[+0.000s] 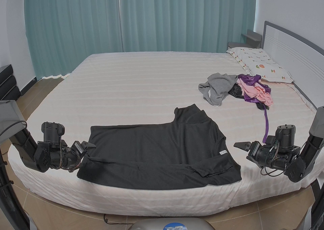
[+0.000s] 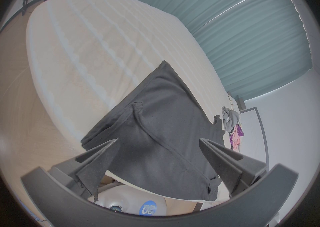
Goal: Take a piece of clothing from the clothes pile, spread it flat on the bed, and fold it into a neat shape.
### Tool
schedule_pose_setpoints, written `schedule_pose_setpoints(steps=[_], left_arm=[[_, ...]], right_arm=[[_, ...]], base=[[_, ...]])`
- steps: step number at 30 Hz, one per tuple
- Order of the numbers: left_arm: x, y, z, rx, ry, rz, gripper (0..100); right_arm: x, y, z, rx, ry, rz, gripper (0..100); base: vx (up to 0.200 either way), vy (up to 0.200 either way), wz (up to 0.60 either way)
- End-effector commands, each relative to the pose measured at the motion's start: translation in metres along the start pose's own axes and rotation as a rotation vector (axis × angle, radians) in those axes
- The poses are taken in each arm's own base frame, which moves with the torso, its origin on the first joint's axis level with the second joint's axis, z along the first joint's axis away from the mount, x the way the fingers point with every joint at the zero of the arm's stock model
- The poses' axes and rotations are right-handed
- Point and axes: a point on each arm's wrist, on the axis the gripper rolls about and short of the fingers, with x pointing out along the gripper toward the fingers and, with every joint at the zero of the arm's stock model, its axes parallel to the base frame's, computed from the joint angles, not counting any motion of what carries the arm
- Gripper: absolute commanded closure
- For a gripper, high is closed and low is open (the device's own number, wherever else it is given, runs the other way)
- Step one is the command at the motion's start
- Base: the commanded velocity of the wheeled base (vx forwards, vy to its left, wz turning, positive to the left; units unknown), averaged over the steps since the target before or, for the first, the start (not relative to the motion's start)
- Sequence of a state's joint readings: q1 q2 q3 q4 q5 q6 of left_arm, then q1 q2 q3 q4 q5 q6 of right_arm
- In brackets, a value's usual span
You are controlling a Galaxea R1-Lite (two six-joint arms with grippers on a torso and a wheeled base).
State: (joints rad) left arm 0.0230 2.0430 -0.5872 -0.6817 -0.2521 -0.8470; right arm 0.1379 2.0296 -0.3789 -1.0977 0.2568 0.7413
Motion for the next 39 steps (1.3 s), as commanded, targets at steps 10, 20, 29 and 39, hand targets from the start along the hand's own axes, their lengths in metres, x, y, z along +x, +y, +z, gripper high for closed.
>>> schedule_pose_setpoints(steps=[10,20,29,39], left_arm=[[-0.006,0.008,-0.007,-0.031,0.089,-0.046,0],[-0.013,0.021,0.003,-0.082,0.143,-0.108,0],[-0.011,0.024,0.004,-0.092,0.15,-0.106,0],[-0.011,0.024,0.003,-0.09,0.152,-0.106,0]], right_arm=[[0.011,0.005,-0.055,0.056,0.183,-0.017,0],[0.021,0.008,-0.072,0.08,0.224,-0.041,0],[0.025,0.009,-0.075,0.081,0.237,-0.039,0],[0.035,0.01,-0.075,0.084,0.24,-0.038,0]], base=[[0.0,0.0,0.0],[0.0,0.0,0.0],[0.0,0.0,0.0],[0.0,0.0,0.0]])
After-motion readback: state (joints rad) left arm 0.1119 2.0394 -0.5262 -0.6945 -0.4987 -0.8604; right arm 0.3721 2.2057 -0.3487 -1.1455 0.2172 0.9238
